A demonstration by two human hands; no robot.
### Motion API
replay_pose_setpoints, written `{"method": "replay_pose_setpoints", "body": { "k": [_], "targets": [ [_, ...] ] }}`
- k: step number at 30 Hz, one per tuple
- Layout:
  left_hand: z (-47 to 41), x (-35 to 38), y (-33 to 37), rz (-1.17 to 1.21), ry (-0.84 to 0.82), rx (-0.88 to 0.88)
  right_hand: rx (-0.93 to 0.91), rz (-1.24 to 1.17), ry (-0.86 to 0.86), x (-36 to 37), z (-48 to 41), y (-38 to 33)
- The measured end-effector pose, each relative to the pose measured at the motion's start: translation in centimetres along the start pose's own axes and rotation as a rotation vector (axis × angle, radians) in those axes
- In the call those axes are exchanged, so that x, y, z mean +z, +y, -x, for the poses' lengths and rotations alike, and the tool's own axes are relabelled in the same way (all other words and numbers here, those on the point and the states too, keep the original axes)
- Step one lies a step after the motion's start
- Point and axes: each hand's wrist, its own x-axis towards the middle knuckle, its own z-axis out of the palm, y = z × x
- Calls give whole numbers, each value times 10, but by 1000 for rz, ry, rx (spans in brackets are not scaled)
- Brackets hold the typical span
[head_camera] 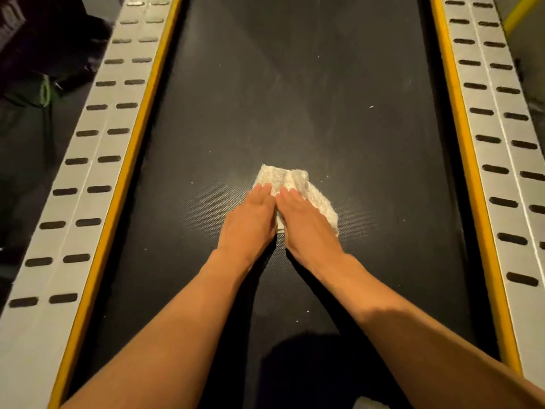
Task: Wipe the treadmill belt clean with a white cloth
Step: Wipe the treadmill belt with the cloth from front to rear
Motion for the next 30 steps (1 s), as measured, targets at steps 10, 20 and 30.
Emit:
{"method": "replay_pose_setpoints", "body": {
  "k": [10,20,30],
  "targets": [
    [19,-16,-48,76,69,-185,-221,108,-71,22,-40,-35],
    [59,-29,-91,39,95,-220,-348,148,-170,42,-47,-82],
    [89,-25,-113,-74,142,-127,-386,200,-156,65,-32,-105]
  ]
}}
